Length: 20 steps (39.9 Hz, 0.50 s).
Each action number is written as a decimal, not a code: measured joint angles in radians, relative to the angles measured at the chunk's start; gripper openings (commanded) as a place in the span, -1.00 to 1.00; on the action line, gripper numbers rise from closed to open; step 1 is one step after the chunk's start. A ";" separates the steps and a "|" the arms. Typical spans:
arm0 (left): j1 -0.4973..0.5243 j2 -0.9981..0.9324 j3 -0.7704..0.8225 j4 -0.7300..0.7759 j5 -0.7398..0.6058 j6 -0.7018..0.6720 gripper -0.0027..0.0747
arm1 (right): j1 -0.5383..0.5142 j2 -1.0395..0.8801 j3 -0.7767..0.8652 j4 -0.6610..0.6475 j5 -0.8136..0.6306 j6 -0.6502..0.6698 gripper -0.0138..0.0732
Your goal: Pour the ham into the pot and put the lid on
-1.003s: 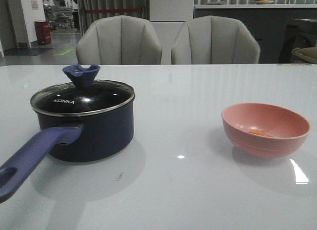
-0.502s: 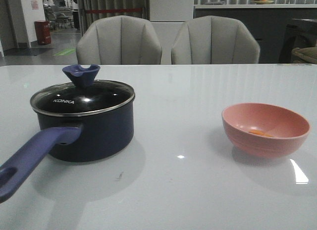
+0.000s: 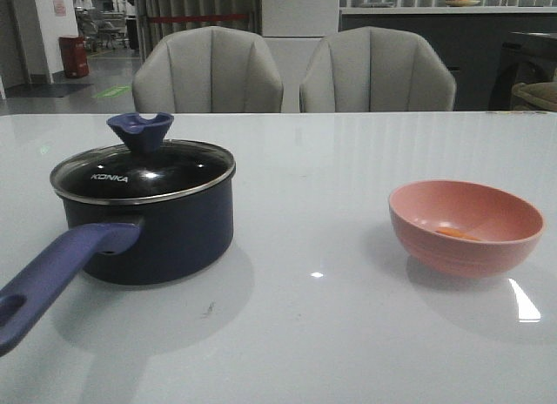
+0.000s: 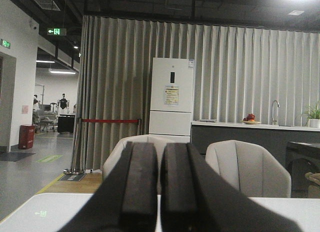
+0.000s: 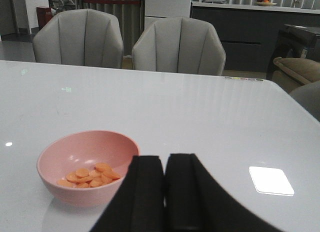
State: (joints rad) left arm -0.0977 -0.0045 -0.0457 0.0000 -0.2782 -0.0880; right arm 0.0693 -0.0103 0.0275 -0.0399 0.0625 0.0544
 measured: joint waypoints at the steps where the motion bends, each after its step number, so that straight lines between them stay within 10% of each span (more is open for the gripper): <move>1: 0.000 0.005 -0.026 0.000 0.028 0.000 -0.59 | 0.000 0.000 0.000 0.000 0.000 0.000 -0.35; 20: 0.000 0.379 -0.437 0.000 0.568 0.000 -0.59 | 0.000 0.000 0.000 0.000 0.000 0.000 -0.35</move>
State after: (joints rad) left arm -0.0977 0.3747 -0.4824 0.0000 0.2897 -0.0880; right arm 0.0693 -0.0103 0.0275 -0.0399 0.0625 0.0544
